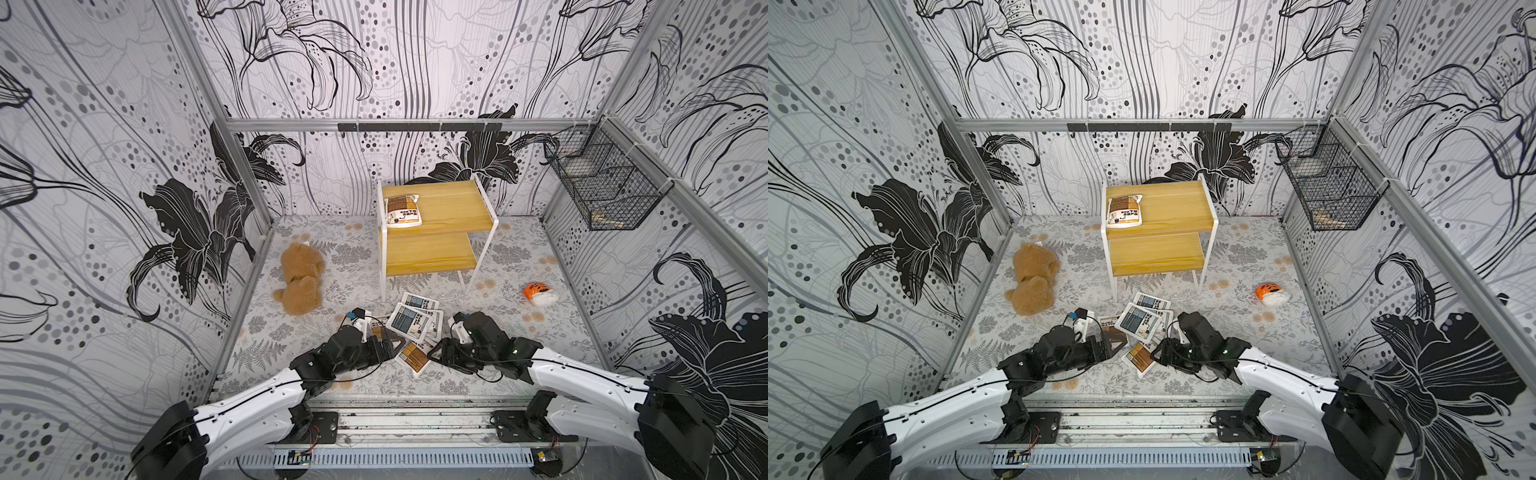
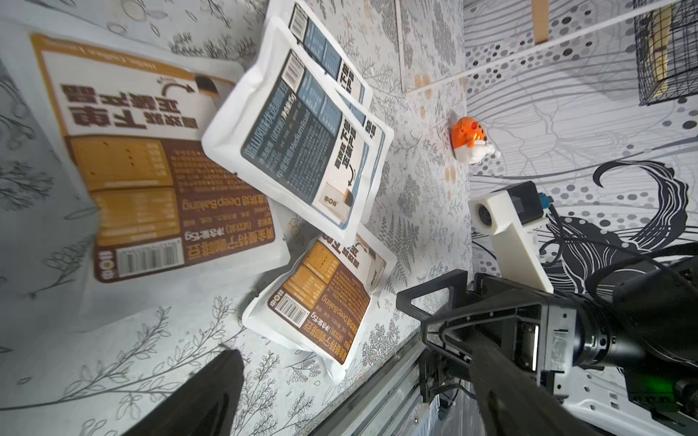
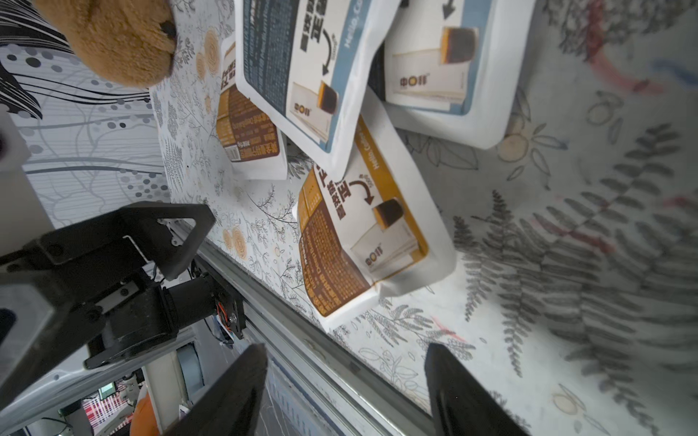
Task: Place the bagged coffee beans on the shelf by color
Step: Pick up the bagged coffee beans at the center of the board.
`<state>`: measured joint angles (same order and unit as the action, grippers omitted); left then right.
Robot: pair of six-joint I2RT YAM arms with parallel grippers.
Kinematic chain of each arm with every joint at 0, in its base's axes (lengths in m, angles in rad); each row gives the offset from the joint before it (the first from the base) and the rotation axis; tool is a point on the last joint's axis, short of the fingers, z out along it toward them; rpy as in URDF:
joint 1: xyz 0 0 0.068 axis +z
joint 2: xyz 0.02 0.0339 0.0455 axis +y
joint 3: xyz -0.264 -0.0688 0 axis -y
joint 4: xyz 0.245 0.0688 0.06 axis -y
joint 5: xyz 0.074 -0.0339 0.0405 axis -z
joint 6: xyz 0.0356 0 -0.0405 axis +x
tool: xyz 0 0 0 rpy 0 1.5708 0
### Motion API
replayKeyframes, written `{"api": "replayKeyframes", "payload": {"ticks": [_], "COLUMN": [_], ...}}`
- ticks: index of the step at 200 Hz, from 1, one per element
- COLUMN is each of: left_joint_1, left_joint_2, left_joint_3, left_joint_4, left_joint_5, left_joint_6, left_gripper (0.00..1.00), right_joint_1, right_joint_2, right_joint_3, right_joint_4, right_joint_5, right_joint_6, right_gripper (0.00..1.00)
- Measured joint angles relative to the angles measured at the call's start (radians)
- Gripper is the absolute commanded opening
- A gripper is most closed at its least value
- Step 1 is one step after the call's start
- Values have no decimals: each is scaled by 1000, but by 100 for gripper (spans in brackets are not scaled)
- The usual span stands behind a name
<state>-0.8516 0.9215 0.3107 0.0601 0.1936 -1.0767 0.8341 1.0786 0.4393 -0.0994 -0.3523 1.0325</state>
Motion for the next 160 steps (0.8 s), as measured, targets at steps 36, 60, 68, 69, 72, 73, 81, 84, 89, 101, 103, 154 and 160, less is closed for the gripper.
{"api": "replayKeyframes", "payload": {"ticks": [36, 60, 68, 69, 72, 73, 81, 84, 89, 101, 103, 154, 160], "left_joint_1": [-28, -32, -33, -33, -33, -33, -33, -33, -33, -33, -33, -43, -47], "left_joint_2": [117, 194, 217, 219, 227, 229, 249, 257, 269, 298, 306, 411, 413], "left_joint_3": [0, 7, 13, 13, 15, 16, 21, 22, 24, 30, 31, 37, 37], "left_joint_4": [124, 188, 201, 202, 207, 209, 225, 232, 243, 265, 269, 361, 368], "left_joint_5": [-3, -3, -3, -3, -3, -3, -3, -3, -3, -3, -3, 1, 1], "left_joint_6": [-9, -8, -8, -7, -7, -7, -6, -6, -4, -2, -2, -4, -4], "left_gripper": [99, 99, 99, 99, 99, 99, 99, 99, 99, 99, 99, 99, 99], "right_joint_1": [51, 73, 81, 82, 85, 87, 95, 98, 103, 116, 118, 158, 160], "right_joint_2": [19, 40, 50, 51, 55, 57, 70, 75, 84, 103, 105, 190, 196], "right_joint_3": [-31, -56, -66, -67, -70, -71, -76, -77, -79, -81, -81, -81, -81], "right_joint_4": [93, 153, 172, 174, 180, 182, 195, 199, 208, 227, 230, 328, 338], "right_joint_5": [44, 70, 77, 79, 81, 83, 89, 89, 93, 101, 101, 116, 118], "right_joint_6": [83, 132, 143, 145, 150, 153, 161, 165, 173, 185, 187, 229, 234], "right_gripper": [68, 66, 66, 66, 66, 66, 65, 65, 65, 64, 64, 60, 60]}}
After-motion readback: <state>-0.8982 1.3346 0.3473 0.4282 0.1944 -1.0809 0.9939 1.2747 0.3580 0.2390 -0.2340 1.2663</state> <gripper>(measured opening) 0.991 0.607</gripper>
